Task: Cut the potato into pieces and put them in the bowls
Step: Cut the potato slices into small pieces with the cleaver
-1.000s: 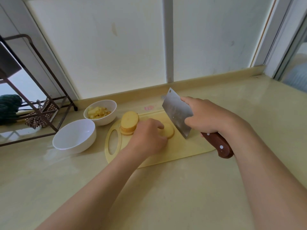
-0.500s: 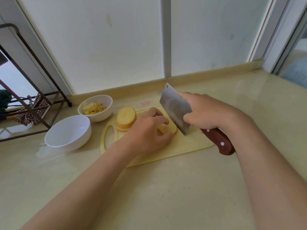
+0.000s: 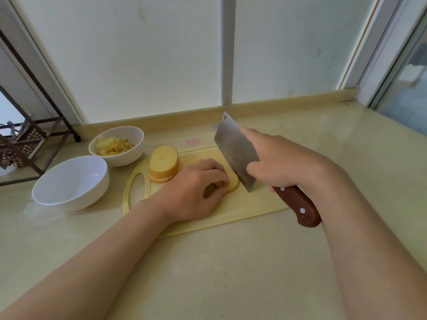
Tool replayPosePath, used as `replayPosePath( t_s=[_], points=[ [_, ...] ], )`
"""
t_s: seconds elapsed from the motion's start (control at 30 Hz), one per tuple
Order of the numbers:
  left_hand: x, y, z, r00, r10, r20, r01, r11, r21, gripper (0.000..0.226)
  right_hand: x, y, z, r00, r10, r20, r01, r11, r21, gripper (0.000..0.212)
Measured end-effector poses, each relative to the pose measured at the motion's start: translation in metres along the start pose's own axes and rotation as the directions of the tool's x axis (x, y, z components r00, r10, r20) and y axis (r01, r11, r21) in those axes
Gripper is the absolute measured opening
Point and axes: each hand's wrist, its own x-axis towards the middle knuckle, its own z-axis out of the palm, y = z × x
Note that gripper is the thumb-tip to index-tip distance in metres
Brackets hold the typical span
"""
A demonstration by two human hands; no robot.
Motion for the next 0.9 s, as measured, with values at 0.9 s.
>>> replayPosePath(
  t_s=[0.9],
  points=[
    [0.001,0.002,0.008,0.998,0.052,0.026,-0.054,0.992,0.111,0.026,-0.013,-0.013,-0.006,0.999,0.036,-0.015,-0.037,0.998,-0.041,0.089]
  ],
)
